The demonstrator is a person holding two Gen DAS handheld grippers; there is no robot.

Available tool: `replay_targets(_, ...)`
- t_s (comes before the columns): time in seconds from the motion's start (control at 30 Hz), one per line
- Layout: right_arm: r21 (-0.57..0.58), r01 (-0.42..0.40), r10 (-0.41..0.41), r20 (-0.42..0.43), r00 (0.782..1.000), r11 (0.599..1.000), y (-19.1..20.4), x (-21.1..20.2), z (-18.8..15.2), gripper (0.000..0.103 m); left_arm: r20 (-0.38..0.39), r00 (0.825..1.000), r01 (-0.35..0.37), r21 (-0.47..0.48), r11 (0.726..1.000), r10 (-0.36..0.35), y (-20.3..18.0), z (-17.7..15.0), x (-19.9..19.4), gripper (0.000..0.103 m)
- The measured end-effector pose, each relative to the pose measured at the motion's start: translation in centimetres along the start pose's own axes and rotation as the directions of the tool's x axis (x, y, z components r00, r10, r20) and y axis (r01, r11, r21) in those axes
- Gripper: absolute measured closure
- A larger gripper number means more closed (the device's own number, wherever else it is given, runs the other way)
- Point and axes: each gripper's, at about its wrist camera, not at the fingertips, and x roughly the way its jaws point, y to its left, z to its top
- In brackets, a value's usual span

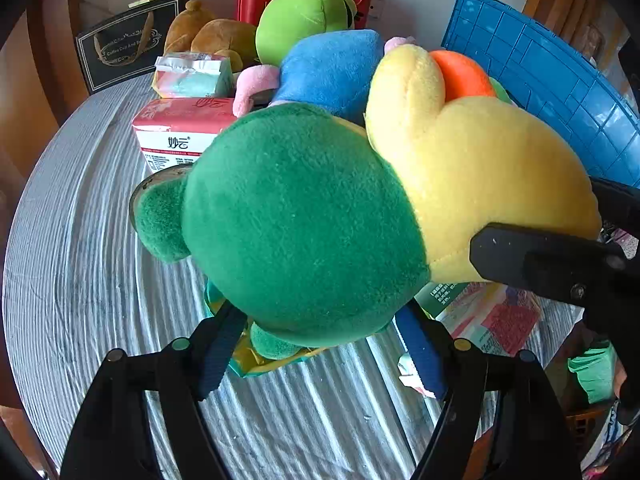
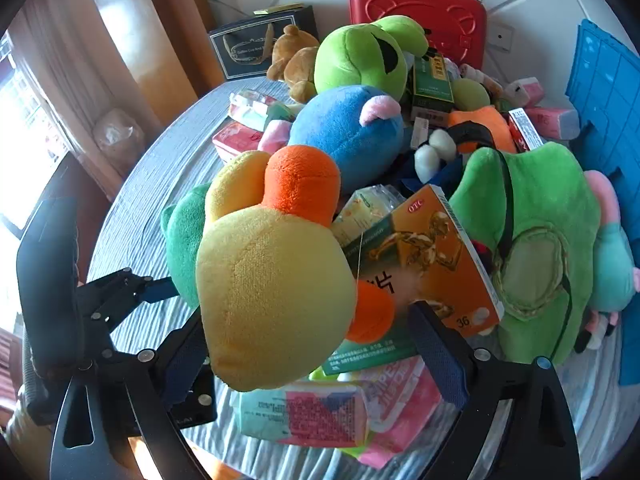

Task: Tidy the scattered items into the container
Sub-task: 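Grasp the green and yellow plush toy with both tools from either side, then lift the plush toy with both tools and carry it over the crate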

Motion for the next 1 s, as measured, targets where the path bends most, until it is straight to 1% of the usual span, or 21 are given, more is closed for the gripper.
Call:
replay_targets(0.03, -0.004, -0.003, 0.003, 0.016, 1.000, 1.000, 0.1, 0.0, 0.1, 0.008, 0.014, 1.000, -0.003, 0.006, 1.000, 0.003, -0.1, 0.1, 0.2, 0.023)
replay_targets(0.07, -0.011, -0.002, 0.002, 0.032, 0.999, 1.000, 0.3, 0.1, 0.2, 0.011, 0.030, 1.000, -0.004, 0.009, 1.000, 0.004, -0.1, 0.2, 0.3, 0.023)
replay_targets(0.1, -0.018, -0.003, 0.004, 0.045, 0.999, 1.000, 0.4, 0.2, 0.1, 0.018, 0.054, 0.999, -0.003, 0.013, 1.000, 0.002, -0.1, 0.2, 0.3, 0.023)
replay_targets(0.13, -0.019, -0.008, 0.009, 0.058, 0.998, 1.000, 0.6, 0.3, 0.1, 0.029, 0.084, 0.996, -0.010, 0.019, 1.000, 0.008, -0.2, 0.2, 0.3, 0.028)
replay_targets(0.2, -0.001, -0.010, 0.010, 0.089, 0.996, 1.000, 0.5, 0.2, 0.1, 0.035, 0.132, 0.991, -0.027, 0.032, 0.999, 0.023, -0.3, 0.0, -0.3, 0.033)
replay_targets(0.27, 0.018, -0.035, 0.032, 0.118, 0.992, 0.999, 0.3, -0.4, 0.2, 0.040, 0.164, 0.986, -0.036, 0.040, 0.999, 0.029, -0.5, 0.0, -1.3, 0.035)
replay_targets(0.4, 0.038, -0.067, 0.061, 0.148, 0.987, 0.997, 0.6, -2.5, 1.0, 0.044, 0.200, 0.979, -0.054, 0.067, 0.996, 0.040, -1.1, 0.8, -4.1, 0.037)
replay_targets(0.53, 0.031, -0.083, 0.075, 0.192, 0.979, 0.996, 1.3, -5.8, 2.5, 0.044, 0.249, 0.967, -0.086, 0.093, 0.992, 0.060, -1.8, 2.4, -7.6, 0.037)
replay_targets(0.63, 0.036, -0.070, 0.060, 0.230, 0.971, 0.997, 1.9, -8.5, 3.6, 0.044, 0.274, 0.960, -0.090, 0.110, 0.990, 0.057, -1.7, 4.3, -9.5, 0.037)
replay_targets(0.73, 0.057, -0.057, 0.040, 0.262, 0.964, 0.997, 2.1, -11.0, 4.6, 0.044, 0.299, 0.953, -0.093, 0.136, 0.986, 0.049, -2.5, 5.8, -11.5, 0.037)
replay_targets(0.9, 0.084, -0.019, -0.008, 0.311, 0.950, 0.996, 1.5, -15.0, 5.7, 0.044, 0.339, 0.940, -0.090, 0.166, 0.982, 0.029, -4.9, 7.9, -13.7, 0.037)
replay_targets(1.0, 0.094, 0.008, -0.039, 0.333, 0.942, 0.996, 0.5, -17.4, 5.8, 0.044, 0.360, 0.933, -0.075, 0.177, 0.981, 0.006, -7.0, 8.9, -14.3, 0.037)
